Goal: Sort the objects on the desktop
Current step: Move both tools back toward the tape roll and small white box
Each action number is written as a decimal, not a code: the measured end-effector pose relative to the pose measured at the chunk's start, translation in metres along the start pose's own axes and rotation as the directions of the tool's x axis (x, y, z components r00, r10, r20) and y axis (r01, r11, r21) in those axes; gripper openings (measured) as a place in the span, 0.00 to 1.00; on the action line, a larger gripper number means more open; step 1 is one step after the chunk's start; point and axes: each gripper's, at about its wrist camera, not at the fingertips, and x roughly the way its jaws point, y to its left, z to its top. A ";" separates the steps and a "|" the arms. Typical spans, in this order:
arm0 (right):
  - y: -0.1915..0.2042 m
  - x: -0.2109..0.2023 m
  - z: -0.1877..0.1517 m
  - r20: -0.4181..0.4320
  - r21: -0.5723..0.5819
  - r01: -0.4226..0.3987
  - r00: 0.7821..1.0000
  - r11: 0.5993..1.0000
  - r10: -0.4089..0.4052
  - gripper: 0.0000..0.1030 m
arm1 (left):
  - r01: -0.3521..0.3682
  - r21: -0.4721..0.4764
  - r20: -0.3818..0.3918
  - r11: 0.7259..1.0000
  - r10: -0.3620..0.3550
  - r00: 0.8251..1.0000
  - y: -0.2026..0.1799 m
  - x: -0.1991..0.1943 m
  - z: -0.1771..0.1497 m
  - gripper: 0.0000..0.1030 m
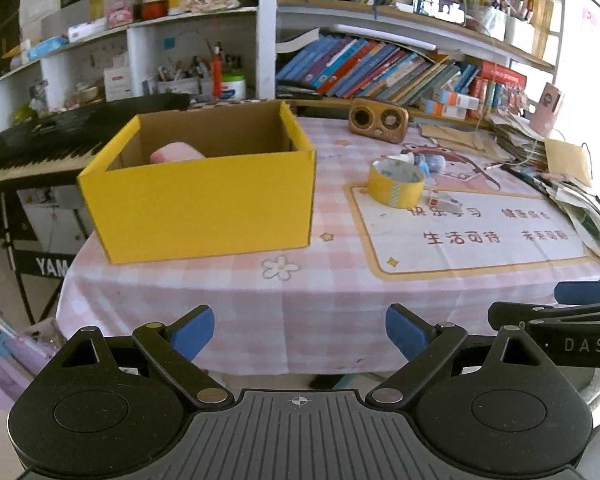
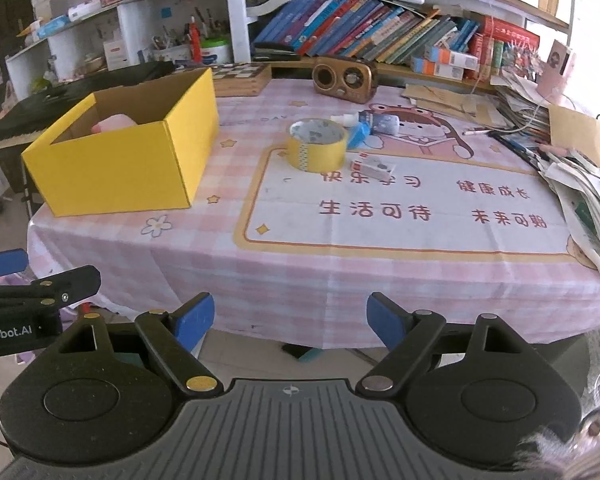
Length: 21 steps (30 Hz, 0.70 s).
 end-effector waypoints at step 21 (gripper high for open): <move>-0.064 0.032 0.031 -0.040 0.022 0.017 0.999 1.000 -0.016 0.81 | 0.034 0.040 -0.039 0.999 -0.032 0.999 -0.061 0.051 0.036 0.92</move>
